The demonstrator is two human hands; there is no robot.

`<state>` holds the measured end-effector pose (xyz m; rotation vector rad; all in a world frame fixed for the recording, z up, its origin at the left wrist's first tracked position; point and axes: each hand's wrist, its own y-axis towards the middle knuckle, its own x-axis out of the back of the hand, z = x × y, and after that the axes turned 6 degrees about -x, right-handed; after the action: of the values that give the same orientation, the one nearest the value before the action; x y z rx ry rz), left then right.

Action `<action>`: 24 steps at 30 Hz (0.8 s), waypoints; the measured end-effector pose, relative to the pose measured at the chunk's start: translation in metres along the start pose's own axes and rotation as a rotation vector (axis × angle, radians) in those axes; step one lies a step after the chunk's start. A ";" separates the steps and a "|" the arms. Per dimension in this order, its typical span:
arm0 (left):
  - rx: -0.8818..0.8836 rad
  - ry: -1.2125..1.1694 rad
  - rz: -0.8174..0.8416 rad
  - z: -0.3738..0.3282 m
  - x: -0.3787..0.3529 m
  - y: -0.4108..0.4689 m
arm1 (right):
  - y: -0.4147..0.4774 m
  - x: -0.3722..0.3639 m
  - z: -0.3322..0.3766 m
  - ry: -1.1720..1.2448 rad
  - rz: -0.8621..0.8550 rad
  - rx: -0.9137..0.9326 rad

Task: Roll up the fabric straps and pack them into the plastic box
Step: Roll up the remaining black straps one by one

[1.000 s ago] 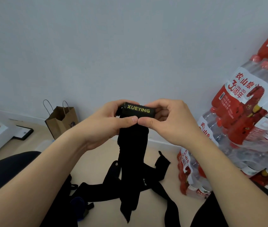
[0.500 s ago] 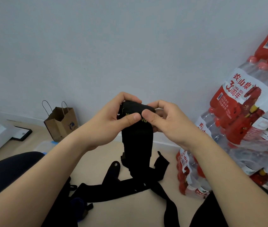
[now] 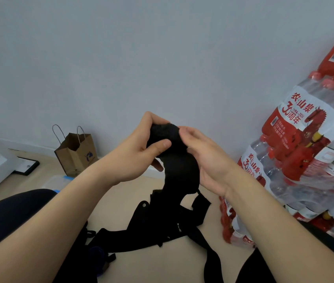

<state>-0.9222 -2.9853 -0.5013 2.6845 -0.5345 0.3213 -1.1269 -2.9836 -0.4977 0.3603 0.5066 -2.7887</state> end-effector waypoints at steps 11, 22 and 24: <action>0.075 -0.170 -0.126 0.003 -0.010 0.003 | 0.009 -0.001 -0.011 -0.260 -0.151 0.234; -0.028 0.052 -0.199 0.011 -0.023 0.003 | 0.011 -0.012 -0.020 -0.013 -0.130 0.057; -0.091 0.112 -0.203 0.010 -0.022 0.003 | 0.011 -0.012 -0.020 0.073 -0.078 0.004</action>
<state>-0.9420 -2.9852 -0.5158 2.5867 -0.2350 0.3777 -1.1084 -2.9834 -0.5163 0.4546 0.5426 -2.8608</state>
